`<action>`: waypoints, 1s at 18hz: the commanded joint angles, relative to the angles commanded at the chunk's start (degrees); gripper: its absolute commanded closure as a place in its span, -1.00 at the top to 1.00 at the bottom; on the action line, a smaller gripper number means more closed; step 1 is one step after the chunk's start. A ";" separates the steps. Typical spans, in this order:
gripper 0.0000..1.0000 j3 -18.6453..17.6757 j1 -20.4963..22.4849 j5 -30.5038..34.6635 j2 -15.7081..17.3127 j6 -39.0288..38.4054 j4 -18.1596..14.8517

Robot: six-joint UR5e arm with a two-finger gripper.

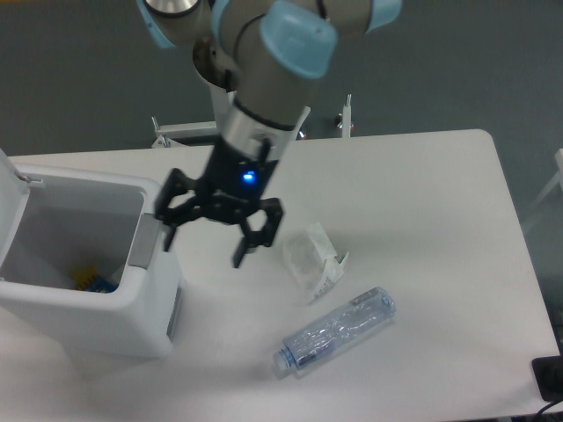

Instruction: Open the trash can

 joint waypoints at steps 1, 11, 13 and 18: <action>1.00 1.23 1.59 0.00 -2.28 1.22 0.00; 1.00 2.38 4.42 15.26 -9.68 24.41 -0.26; 1.00 2.29 4.16 19.23 -10.30 28.81 -0.26; 1.00 2.03 3.45 27.76 -14.16 46.56 -1.14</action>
